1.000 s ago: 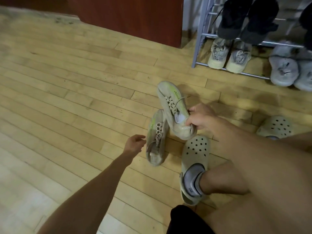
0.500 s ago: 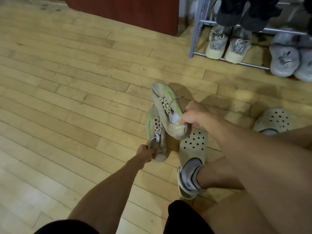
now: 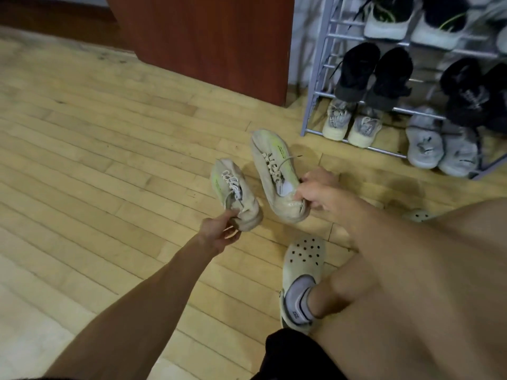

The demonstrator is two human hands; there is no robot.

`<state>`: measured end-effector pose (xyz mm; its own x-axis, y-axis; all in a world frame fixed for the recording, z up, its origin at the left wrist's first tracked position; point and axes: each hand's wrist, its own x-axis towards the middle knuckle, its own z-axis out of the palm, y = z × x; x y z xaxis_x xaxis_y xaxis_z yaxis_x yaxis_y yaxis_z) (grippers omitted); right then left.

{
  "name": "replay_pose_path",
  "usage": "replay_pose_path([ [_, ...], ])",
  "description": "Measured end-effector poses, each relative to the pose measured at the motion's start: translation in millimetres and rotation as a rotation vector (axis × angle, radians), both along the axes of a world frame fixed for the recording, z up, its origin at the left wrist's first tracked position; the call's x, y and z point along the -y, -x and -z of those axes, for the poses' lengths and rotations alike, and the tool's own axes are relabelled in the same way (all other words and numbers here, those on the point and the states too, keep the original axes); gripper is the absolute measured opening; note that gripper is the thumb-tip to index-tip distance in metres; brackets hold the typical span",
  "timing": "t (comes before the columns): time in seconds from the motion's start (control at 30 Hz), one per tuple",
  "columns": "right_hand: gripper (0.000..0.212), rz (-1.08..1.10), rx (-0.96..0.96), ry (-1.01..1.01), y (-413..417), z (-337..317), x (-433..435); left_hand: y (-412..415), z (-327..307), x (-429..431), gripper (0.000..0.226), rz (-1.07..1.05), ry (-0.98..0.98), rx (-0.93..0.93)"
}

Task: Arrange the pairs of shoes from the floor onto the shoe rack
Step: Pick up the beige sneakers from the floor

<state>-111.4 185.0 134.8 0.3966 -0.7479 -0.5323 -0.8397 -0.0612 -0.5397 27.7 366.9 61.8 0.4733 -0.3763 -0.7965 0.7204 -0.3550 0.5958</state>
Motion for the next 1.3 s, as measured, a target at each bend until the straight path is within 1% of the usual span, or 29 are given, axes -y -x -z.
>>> replay_pose_path([
  [0.13,0.025,-0.011,0.098,0.137,3,-59,11,-22,-72,17,0.011,0.030,0.097,0.188],
  [0.27,0.034,0.009,0.208,0.270,15,-120,24,-26,-149,42,0.007,0.123,0.248,0.319],
  [0.37,0.035,0.097,0.312,0.342,34,-161,44,-20,-202,70,0.008,0.220,0.337,0.439],
  [0.43,0.036,0.151,0.392,0.355,50,-186,61,-12,-235,94,0.006,0.262,0.389,0.486],
  [0.53,0.039,0.243,0.530,0.347,74,-218,90,4,-276,138,0.011,0.311,0.441,0.557],
  [0.67,0.038,0.353,0.613,0.370,109,-254,138,27,-318,205,0.028,0.360,0.465,0.640],
  [0.7,0.038,0.375,0.636,0.373,117,-261,152,31,-328,223,0.028,0.365,0.468,0.660],
  [0.83,0.037,0.469,0.684,0.388,145,-279,210,46,-358,292,0.017,0.410,0.484,0.716],
  [0.97,0.027,0.518,0.701,0.340,152,-282,262,53,-373,359,0.019,0.426,0.475,0.732],
  [1.1,0.020,0.563,0.733,0.272,141,-276,311,45,-372,417,0.023,0.434,0.436,0.741],
  [1.23,0.022,0.585,0.761,0.213,123,-273,351,31,-364,459,0.018,0.467,0.406,0.737],
  [1.3,0.027,0.598,0.747,0.202,114,-272,364,30,-358,473,0.023,0.494,0.380,0.733],
])
